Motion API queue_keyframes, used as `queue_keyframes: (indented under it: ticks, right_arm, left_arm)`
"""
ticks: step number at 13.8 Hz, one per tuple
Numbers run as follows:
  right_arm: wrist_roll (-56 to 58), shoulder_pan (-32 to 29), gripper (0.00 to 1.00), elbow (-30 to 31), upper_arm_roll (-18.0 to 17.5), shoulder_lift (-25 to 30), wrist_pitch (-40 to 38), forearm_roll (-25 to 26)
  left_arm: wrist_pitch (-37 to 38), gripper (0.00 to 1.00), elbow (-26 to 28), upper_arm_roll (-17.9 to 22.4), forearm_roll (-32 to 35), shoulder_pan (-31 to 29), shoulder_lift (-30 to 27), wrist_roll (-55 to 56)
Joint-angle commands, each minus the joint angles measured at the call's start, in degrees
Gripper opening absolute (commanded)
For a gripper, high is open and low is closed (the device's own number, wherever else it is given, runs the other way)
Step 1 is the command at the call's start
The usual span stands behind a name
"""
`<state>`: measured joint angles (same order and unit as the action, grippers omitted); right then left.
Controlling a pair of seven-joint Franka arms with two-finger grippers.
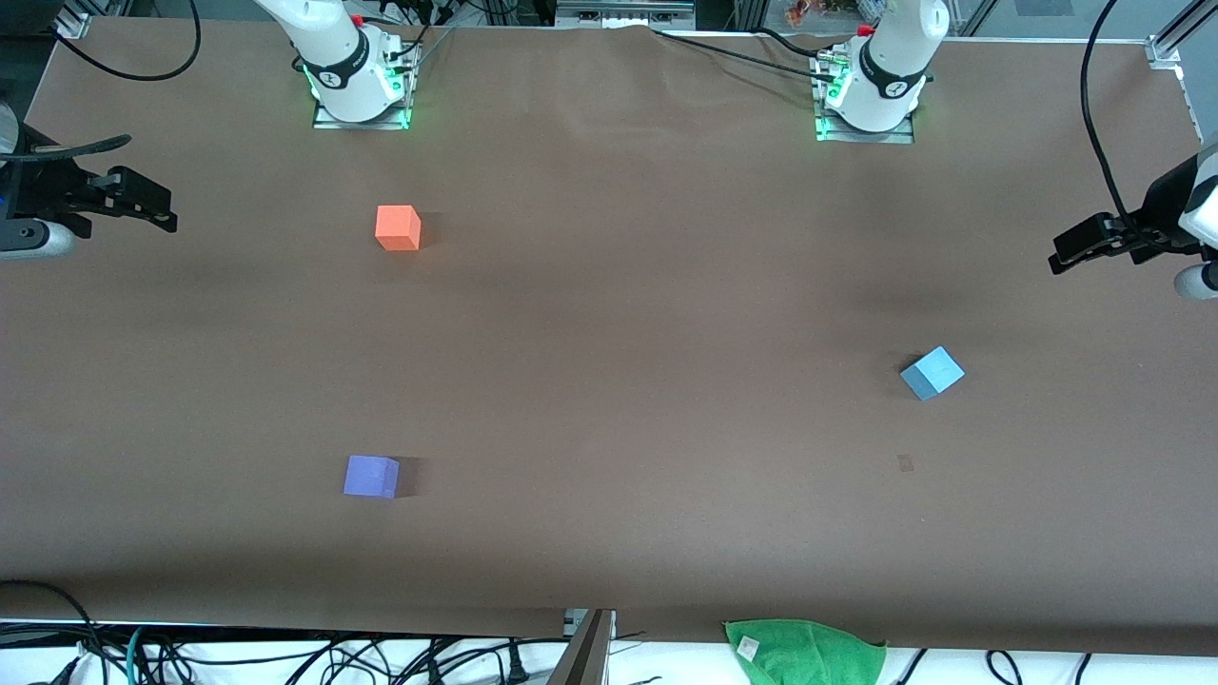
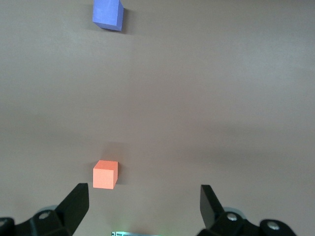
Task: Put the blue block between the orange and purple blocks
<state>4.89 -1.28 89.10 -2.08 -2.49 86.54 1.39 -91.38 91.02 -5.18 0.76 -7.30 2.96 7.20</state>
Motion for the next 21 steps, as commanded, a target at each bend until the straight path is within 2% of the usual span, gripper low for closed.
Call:
queue_keyframes:
  ticks: [1,21]
  right_arm:
    - [0.4,-0.1,1.00,-1.6,0.1,-0.7,-0.6,-0.1]
    - [0.5,0.0,1.00,-1.6,0.1,-0.6,-0.7,-0.2]
  left_arm:
    - [1.3,1.00,-1.9,0.6,-1.6,0.0,0.8,0.5]
    - [1.7,1.00,-1.0,0.5,-1.8,0.2,0.6,0.7]
